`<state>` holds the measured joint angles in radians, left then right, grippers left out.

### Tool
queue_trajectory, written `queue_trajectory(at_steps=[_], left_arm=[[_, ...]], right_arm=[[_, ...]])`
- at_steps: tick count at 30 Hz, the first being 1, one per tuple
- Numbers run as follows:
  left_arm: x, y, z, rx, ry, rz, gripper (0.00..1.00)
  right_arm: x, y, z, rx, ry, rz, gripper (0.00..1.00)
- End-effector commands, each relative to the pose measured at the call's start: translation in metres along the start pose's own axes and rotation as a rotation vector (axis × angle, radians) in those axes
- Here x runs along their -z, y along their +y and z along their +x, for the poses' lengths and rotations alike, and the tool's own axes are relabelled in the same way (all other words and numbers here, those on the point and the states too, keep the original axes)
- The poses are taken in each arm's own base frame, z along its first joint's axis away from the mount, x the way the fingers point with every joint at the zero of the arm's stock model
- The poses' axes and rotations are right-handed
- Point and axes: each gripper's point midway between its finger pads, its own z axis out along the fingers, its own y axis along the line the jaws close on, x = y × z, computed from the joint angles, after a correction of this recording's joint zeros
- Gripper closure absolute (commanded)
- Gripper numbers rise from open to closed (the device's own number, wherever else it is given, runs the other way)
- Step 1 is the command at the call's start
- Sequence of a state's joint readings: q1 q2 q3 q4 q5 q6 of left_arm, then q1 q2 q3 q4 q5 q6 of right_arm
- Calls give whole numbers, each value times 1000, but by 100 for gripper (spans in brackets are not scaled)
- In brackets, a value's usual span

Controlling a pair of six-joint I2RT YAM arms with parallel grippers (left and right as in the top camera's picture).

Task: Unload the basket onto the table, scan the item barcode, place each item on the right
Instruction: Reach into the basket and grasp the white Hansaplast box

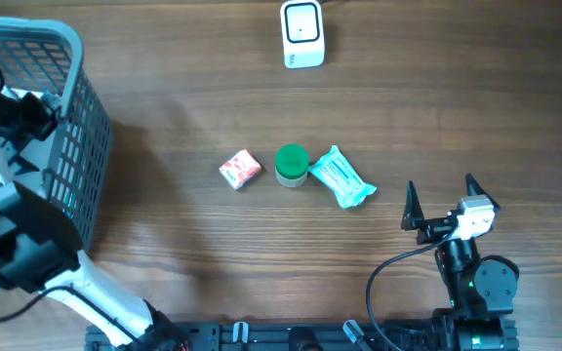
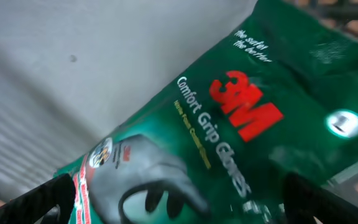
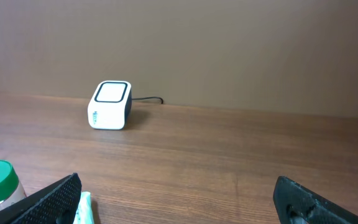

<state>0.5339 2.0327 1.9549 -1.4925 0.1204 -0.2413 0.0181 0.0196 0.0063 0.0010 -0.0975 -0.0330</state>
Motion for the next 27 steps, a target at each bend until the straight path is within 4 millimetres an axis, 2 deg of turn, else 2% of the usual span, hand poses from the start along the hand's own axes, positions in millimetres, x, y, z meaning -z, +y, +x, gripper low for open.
queue_trajectory(at_steps=[1, 9, 16, 18, 20, 23, 27], left_arm=[[-20, -6, 4, -114, 76, 38, 0], [-42, -5, 1, -124, 126, 33, 0], [-43, 8, -5, 58, 109, -17, 0], [-43, 10, -18, 184, 64, -6, 0], [-43, 9, -45, 278, -35, 33, 0], [-38, -2, -82, 261, -179, 96, 0], [-32, -10, -107, 322, -274, 149, 0]], right_arm=[[0, 4, -2, 19, -8, -19, 0], [0, 4, -2, 20, -8, -19, 0], [0, 4, -2, 20, -8, -19, 0], [0, 4, -2, 20, -9, -19, 0], [0, 4, -2, 19, -8, -19, 0], [0, 4, -2, 19, -8, -19, 0], [0, 4, -2, 20, -9, -19, 0]])
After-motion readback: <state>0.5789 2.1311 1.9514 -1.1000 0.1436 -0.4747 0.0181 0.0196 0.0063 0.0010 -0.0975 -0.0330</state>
